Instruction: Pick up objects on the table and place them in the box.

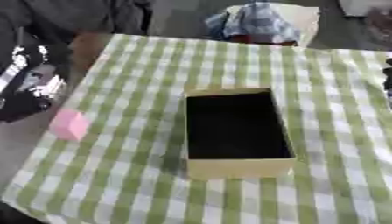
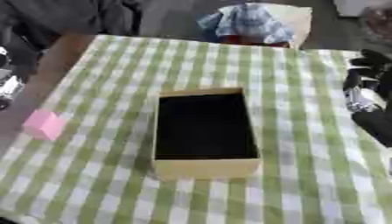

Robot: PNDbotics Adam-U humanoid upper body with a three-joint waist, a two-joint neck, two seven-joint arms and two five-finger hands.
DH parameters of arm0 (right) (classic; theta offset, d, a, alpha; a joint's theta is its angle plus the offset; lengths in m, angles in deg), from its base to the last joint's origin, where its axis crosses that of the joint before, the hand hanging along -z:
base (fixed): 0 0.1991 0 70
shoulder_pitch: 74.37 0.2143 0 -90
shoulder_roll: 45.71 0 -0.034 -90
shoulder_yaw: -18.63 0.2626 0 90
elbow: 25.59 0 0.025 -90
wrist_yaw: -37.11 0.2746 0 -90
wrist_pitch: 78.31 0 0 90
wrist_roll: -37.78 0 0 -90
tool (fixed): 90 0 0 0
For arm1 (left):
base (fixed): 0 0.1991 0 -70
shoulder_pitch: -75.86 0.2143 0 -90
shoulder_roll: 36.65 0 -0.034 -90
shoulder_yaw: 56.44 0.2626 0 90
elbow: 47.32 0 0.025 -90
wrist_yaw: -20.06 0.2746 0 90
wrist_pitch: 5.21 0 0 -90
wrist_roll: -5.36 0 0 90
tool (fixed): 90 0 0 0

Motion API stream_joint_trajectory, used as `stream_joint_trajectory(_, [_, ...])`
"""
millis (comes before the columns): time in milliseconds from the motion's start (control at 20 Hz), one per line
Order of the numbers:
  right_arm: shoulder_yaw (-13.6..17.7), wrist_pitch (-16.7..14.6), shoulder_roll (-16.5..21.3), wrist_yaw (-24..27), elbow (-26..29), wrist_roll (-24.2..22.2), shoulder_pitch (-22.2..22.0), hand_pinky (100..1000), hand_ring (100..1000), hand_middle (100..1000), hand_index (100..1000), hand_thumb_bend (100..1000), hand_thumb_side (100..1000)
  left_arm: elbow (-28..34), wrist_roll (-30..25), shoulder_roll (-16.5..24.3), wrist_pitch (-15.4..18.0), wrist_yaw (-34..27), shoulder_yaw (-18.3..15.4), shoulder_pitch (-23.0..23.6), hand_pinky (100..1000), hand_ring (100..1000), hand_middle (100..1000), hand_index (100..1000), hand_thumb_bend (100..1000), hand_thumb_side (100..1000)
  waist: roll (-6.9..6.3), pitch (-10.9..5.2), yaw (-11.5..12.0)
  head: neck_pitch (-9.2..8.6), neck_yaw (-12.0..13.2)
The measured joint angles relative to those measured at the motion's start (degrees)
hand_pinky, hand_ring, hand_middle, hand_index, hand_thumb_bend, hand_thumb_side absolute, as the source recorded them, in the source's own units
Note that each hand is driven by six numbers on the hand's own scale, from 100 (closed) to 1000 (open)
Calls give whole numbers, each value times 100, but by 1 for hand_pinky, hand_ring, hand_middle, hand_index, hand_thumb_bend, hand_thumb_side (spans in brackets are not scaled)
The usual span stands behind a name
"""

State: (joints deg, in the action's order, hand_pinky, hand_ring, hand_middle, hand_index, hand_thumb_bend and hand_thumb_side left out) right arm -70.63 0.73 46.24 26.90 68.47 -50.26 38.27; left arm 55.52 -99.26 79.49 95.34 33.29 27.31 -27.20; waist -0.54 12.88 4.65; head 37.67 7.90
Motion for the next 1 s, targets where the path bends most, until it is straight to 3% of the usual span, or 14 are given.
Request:
stream_joint_trajectory(150, [0, 2, 4, 0, -16, -5, -5, 708, 779, 769, 920, 100, 514, -32, -547, 484, 45, 391, 132, -22, 785, 682, 678, 825, 436, 493, -26, -22, 4, 9, 5])
stream_joint_trajectory(350, [-3, 6, 8, 0, -21, -13, -30, 708, 779, 769, 920, 100, 514, -148, -1152, 903, 144, 991, 341, -140, 780, 707, 699, 825, 577, 462, -45, -31, 4, 11, 6])
stream_joint_trajectory(600, [-4, 4, 9, 0, -34, -23, -47, 708, 779, 769, 920, 100, 517, -466, -1685, 1098, 354, 1690, 608, -198, 780, 725, 715, 829, 692, 465, -48, -35, -33, 12, 4])
stream_joint_trajectory(1000, [-4, -1, 16, 0, -49, -28, -49, 708, 779, 768, 920, 100, 521, -1224, -1909, 1128, 477, 2165, 754, -234, 788, 739, 735, 846, 669, 395, -48, -35, -33, 13, -10])
